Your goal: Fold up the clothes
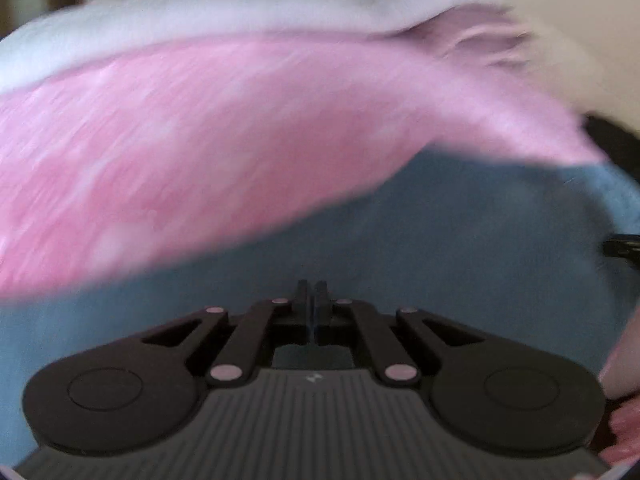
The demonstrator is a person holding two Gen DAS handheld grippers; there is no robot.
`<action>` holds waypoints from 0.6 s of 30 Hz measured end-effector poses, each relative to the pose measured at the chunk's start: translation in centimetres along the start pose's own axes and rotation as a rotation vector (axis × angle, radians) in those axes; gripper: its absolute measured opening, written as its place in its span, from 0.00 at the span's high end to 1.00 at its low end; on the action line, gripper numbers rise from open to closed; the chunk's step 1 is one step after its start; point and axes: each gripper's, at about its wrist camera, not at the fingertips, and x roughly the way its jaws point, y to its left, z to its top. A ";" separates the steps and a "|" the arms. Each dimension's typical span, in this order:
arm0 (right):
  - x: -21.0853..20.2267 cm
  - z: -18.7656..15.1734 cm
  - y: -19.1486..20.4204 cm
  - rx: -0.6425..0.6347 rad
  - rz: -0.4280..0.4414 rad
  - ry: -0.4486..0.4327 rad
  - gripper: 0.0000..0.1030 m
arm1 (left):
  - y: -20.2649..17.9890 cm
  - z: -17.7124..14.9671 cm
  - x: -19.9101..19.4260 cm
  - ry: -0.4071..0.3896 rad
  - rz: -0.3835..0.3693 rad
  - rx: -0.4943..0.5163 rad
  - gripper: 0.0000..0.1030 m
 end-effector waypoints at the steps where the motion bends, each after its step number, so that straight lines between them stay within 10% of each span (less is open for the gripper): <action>1: -0.2 -1.1 0.0 0.009 -0.015 -0.008 0.73 | 0.6 -0.9 -0.9 0.001 0.016 -0.039 1.00; 5: -3.8 -2.4 -0.2 0.151 -0.024 -0.036 0.73 | 1.8 -2.9 -4.2 -0.010 0.069 -0.100 0.98; 11: -3.6 -3.8 3.2 0.043 -0.134 0.051 0.72 | 1.4 -3.8 -6.2 0.075 0.195 -0.099 0.91; 18: -9.1 -3.3 7.2 0.162 0.007 0.047 0.64 | 0.4 -4.8 -14.5 0.019 0.238 -0.114 0.69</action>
